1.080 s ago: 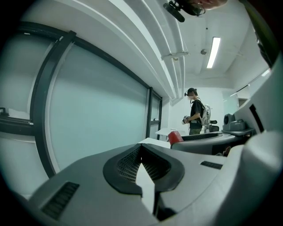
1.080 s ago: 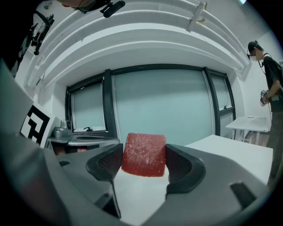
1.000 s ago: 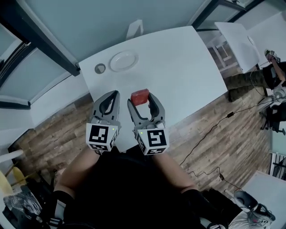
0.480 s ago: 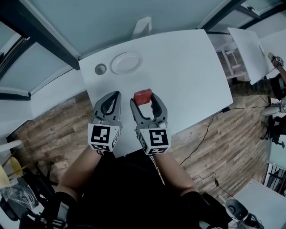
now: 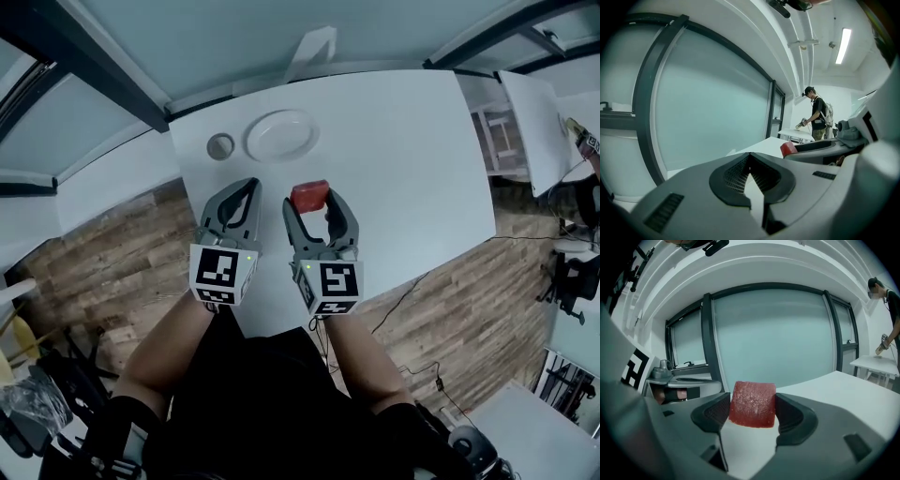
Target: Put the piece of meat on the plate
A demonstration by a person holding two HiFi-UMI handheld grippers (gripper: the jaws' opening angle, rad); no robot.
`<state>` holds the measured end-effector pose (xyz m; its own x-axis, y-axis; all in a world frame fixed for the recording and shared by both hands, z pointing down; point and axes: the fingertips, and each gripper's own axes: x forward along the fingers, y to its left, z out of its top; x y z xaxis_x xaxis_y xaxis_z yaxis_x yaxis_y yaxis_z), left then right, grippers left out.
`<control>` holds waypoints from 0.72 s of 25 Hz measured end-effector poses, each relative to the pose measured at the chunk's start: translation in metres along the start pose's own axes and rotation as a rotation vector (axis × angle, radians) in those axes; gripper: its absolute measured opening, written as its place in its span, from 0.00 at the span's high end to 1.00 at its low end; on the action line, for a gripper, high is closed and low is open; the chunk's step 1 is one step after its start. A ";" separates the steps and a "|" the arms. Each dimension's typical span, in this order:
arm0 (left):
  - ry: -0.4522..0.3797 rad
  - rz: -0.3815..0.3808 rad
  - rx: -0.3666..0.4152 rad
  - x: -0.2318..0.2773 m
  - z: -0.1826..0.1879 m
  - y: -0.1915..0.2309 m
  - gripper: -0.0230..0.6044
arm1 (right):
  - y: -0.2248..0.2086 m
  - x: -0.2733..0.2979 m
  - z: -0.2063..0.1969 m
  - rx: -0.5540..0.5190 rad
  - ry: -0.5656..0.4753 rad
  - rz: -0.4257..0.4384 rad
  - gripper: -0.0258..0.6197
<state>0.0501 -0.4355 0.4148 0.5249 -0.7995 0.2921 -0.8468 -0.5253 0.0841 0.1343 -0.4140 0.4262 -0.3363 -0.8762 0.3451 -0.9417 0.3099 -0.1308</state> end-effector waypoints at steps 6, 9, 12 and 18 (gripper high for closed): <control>0.047 -0.027 -0.008 0.024 -0.019 0.013 0.96 | -0.004 0.036 -0.009 0.007 0.039 -0.003 0.49; 0.057 -0.029 -0.023 0.034 -0.025 0.020 0.96 | -0.008 0.052 -0.014 0.007 0.057 -0.006 0.50; 0.064 -0.031 -0.035 0.045 -0.030 0.025 0.96 | -0.016 0.067 -0.021 0.008 0.085 -0.011 0.49; 0.078 -0.022 -0.038 0.070 -0.038 0.039 0.96 | -0.028 0.101 -0.027 0.011 0.112 -0.008 0.50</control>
<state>0.0505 -0.5004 0.4746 0.5367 -0.7619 0.3627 -0.8383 -0.5302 0.1270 0.1263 -0.5008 0.4901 -0.3286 -0.8315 0.4479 -0.9443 0.2990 -0.1376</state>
